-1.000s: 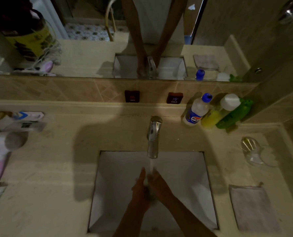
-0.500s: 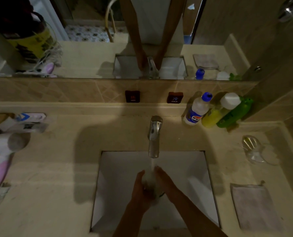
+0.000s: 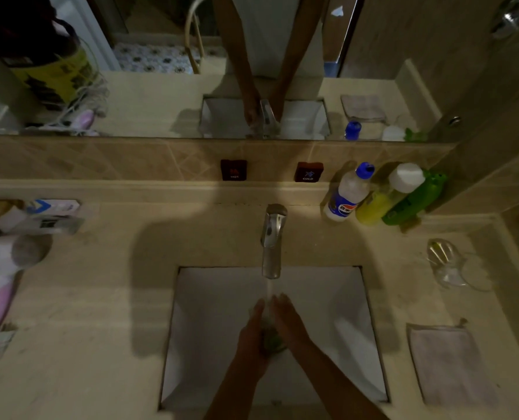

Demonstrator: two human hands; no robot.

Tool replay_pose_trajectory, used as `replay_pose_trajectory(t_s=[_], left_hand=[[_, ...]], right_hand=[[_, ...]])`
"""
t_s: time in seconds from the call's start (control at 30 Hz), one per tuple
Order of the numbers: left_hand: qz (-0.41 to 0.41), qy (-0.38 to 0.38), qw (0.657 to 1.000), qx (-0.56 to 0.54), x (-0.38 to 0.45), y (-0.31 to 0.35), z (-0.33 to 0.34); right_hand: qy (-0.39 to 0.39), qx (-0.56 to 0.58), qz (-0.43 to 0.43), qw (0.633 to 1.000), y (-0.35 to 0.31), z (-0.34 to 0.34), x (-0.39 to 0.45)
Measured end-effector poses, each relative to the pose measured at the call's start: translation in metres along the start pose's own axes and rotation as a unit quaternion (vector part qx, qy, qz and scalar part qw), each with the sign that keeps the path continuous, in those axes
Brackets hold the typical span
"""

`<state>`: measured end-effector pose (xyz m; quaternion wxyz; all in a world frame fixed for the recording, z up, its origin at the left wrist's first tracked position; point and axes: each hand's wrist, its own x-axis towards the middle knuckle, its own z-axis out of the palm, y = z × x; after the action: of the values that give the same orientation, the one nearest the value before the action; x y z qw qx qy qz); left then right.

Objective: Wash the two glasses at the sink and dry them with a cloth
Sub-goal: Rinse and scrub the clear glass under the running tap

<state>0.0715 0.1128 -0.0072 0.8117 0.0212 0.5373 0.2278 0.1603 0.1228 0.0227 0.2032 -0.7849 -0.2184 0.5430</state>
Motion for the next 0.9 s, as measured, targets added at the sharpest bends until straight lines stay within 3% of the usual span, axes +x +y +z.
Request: replay_pose_trajectory(t_s=[0.13,0.23,0.37,0.53,0.6,0.8,0.9], left_hand=[[0.027,-0.049,0.998,0.014,-0.005,0.007,-0.001],[-0.009,-0.076,0.995,-0.061,0.004,0.009,-0.004],[-0.035,-0.059,0.997,0.029,0.015,0.007,-0.004],[0.069,-0.076,0.994,0.032,0.007,0.007,-0.012],[0.107,-0.066,0.991,0.036,0.009,0.007,-0.026],[0.111,-0.073,0.987,0.094,0.009,0.007,-0.037],[0.114,-0.075,0.989,0.051,0.014,0.012,-0.035]], right_hand=[[-0.057,0.057,0.054,0.995,-0.008,-0.015,0.011],[-0.095,0.087,0.078,0.989,0.000,-0.023,0.001],[-0.122,0.228,0.133,0.957,0.014,-0.032,-0.024],[-0.098,0.302,0.074,0.945,0.000,-0.036,-0.030],[-0.087,0.271,0.039,0.958,-0.001,-0.028,-0.031],[-0.094,0.253,-0.003,0.963,0.018,-0.029,-0.018],[-0.100,0.267,-0.008,0.958,0.020,-0.021,-0.010]])
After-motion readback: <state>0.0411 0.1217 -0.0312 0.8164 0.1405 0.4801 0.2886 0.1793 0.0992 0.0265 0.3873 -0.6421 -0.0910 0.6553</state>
